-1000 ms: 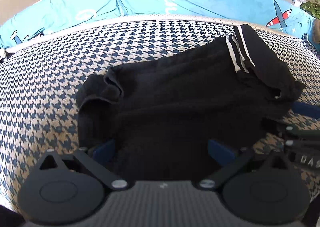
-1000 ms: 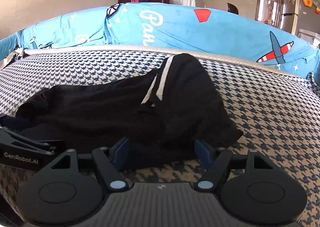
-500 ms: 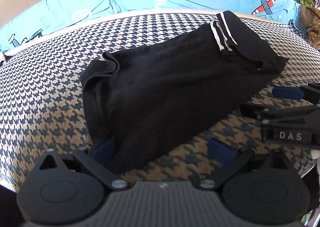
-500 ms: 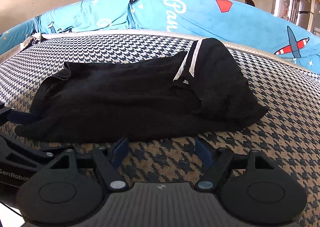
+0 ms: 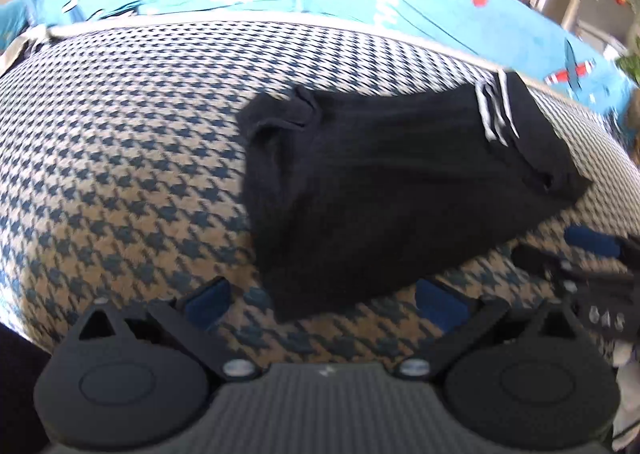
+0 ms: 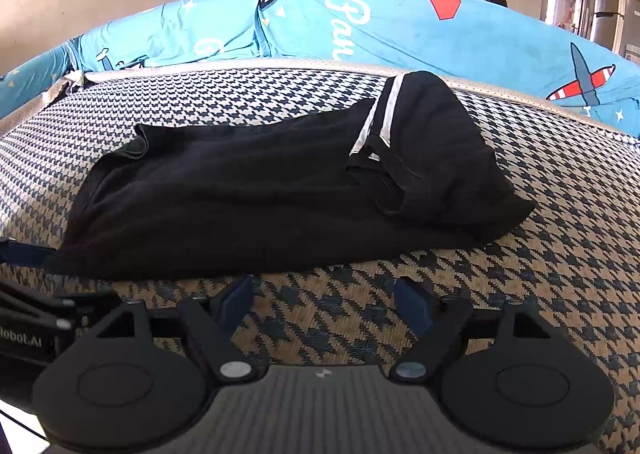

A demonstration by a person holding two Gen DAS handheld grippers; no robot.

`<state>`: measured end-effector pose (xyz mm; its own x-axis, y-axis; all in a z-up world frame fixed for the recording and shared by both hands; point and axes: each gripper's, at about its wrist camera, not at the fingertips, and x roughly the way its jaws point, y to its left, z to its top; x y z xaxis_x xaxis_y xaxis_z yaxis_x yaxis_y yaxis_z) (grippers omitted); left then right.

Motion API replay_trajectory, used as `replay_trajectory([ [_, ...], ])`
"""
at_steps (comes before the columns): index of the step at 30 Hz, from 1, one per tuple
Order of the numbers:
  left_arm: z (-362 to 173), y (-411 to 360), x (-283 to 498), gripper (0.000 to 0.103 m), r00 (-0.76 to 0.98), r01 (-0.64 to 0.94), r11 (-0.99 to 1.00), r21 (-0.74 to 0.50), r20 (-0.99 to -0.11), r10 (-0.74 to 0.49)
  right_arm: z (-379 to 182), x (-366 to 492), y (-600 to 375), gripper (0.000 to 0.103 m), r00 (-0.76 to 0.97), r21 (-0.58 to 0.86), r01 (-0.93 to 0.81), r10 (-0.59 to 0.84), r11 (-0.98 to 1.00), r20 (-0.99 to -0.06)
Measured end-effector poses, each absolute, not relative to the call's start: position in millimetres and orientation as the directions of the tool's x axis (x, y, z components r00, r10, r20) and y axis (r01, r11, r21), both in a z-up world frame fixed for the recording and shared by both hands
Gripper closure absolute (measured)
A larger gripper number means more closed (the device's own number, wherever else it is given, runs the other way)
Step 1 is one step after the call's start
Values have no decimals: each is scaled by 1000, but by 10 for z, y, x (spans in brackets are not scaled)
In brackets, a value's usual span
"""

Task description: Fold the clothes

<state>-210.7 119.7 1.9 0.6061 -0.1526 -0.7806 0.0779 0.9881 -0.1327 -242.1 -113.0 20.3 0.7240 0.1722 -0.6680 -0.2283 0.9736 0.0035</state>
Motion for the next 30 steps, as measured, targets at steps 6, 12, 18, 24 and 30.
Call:
replay_trajectory([
  [6,5,1388,-2019,0,605,-24,990,-140,-790,-97,277,-2543,-938,25,744,-12,-349,270,937,-611],
  [12,-11,1477,-1964,0,600,-106,987,-122,-799,-34,274,-2624,-687,25,725,-25,-466,366,884,-584],
  [18,-16,1508,-1809,0,590,-158,984,-81,-807,29,222,-2714,-372,25,682,-57,-578,444,814,-580],
  [24,39,1485,-1537,0,604,-121,985,-120,-796,-23,102,-2734,-176,25,657,-93,-625,457,775,-600],
  [30,-16,1460,-1254,0,599,-154,986,-72,-800,35,60,-2690,-147,25,661,-96,-620,452,779,-599],
])
